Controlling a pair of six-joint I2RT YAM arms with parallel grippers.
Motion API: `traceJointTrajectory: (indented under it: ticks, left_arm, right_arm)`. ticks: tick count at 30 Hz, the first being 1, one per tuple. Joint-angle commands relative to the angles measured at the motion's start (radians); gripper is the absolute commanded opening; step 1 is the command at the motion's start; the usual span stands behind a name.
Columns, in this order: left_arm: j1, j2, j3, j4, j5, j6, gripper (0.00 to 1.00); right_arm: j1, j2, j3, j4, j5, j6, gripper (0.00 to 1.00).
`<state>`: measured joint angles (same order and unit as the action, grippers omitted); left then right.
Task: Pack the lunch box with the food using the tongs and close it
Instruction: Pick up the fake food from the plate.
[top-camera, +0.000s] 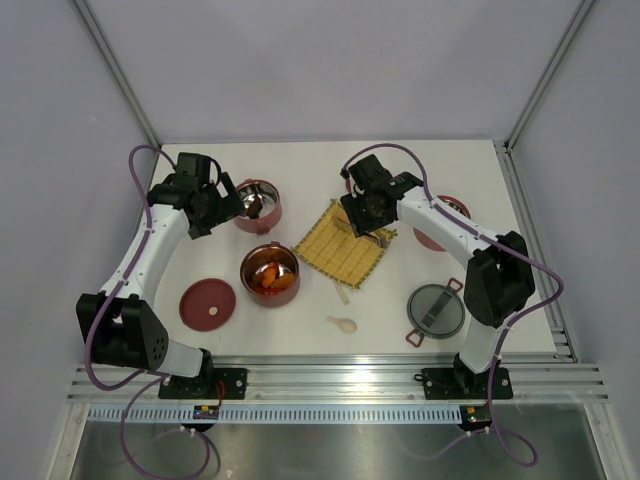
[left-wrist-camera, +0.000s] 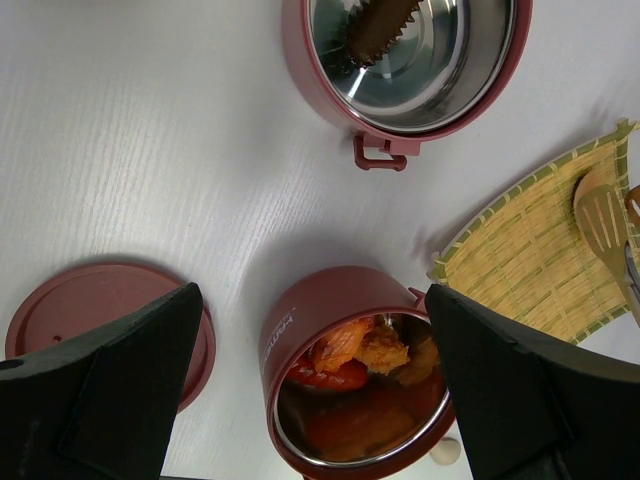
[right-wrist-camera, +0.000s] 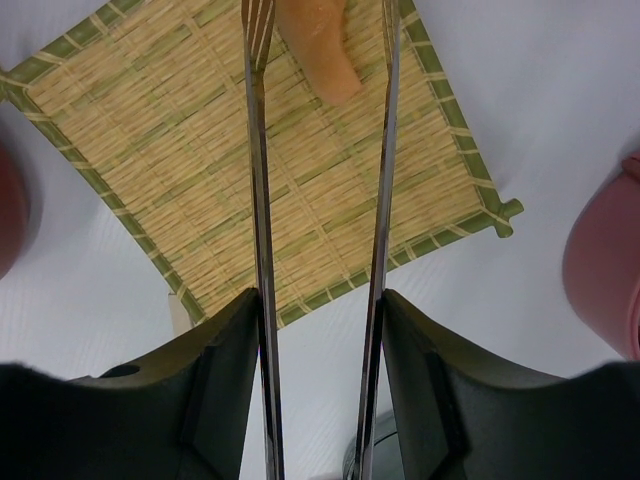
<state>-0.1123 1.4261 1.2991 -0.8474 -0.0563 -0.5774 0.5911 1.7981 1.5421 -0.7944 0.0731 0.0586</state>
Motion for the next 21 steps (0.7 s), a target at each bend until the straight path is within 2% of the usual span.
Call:
traceJointTrajectory:
  ticks: [1,12,21]
  left_arm:
    - [0.005,-0.038,0.037,0.010,-0.013,-0.009,0.99]
    - [0.005,-0.042,0.028,0.014,-0.008,-0.009,0.99]
    - [0.005,-0.047,0.023,0.018,-0.002,-0.010,0.99]
  right_arm:
    - [-0.008,0.017,0.046,0.024,-0.053,-0.025,0.57]
    - [-0.007,-0.031,0.016,0.001,-0.165,0.001,0.58]
    - [-0.008,-0.008,0.010,-0.005,-0.130,0.004,0.56]
